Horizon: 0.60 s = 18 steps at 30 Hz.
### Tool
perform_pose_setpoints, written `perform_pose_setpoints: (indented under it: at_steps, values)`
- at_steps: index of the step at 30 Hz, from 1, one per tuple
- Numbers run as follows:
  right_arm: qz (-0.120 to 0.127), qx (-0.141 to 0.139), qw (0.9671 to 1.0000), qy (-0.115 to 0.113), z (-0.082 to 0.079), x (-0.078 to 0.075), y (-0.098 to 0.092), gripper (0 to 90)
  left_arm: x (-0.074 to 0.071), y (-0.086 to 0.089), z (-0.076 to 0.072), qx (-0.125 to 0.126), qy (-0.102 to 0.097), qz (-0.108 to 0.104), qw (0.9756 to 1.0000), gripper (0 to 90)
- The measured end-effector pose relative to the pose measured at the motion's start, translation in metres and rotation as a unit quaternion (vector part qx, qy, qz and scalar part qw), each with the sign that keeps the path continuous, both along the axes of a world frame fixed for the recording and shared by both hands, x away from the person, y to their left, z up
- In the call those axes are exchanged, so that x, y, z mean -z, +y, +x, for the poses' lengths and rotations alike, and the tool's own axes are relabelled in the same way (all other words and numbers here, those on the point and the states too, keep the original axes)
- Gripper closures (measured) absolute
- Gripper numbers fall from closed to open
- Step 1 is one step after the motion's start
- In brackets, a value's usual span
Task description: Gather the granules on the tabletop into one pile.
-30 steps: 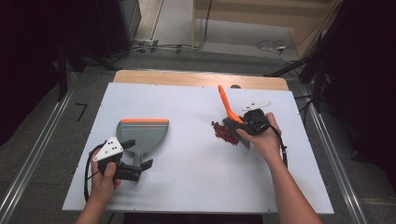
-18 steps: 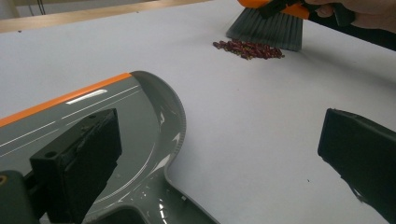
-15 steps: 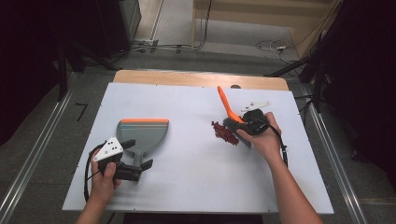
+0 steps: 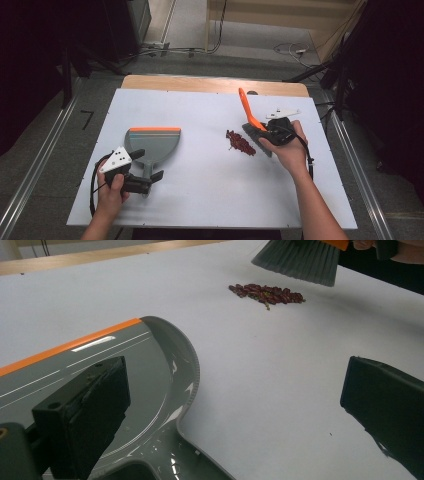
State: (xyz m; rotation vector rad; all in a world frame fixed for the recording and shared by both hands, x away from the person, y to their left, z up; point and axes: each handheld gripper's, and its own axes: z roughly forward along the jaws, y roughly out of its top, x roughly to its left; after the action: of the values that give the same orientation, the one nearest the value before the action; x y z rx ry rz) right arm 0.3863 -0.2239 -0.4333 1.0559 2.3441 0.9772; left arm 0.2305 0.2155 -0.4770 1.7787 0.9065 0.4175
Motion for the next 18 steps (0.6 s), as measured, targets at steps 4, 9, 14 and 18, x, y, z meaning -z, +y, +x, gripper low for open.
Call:
perform_pose_setpoints:
  at_steps: [4, 9, 14, 18]
  values:
    - [0.014, 0.01, 0.9998, -0.003, -0.01, -0.002, -0.009, 68.4, 0.0, 0.0, 0.0, 0.0, 0.0, 0.001, 1.0, 0.0]
    - [0.029, 0.03, 0.9991, -0.001, -0.022, -0.002, -0.024, 68.4, 0.0, 0.001, 0.0, -0.002, -0.003, 0.0, 1.0, 0.0]
    - [0.047, 0.05, 0.9977, 0.003, -0.034, -0.002, -0.042, 68.4, -0.001, 0.001, -0.001, -0.004, -0.007, -0.001, 1.0, 0.0]
    - [0.059, 0.061, 0.9964, 0.006, -0.045, -0.001, -0.055, 68.4, -0.001, 0.002, -0.001, -0.006, -0.01, -0.004, 0.9999, 0.0]
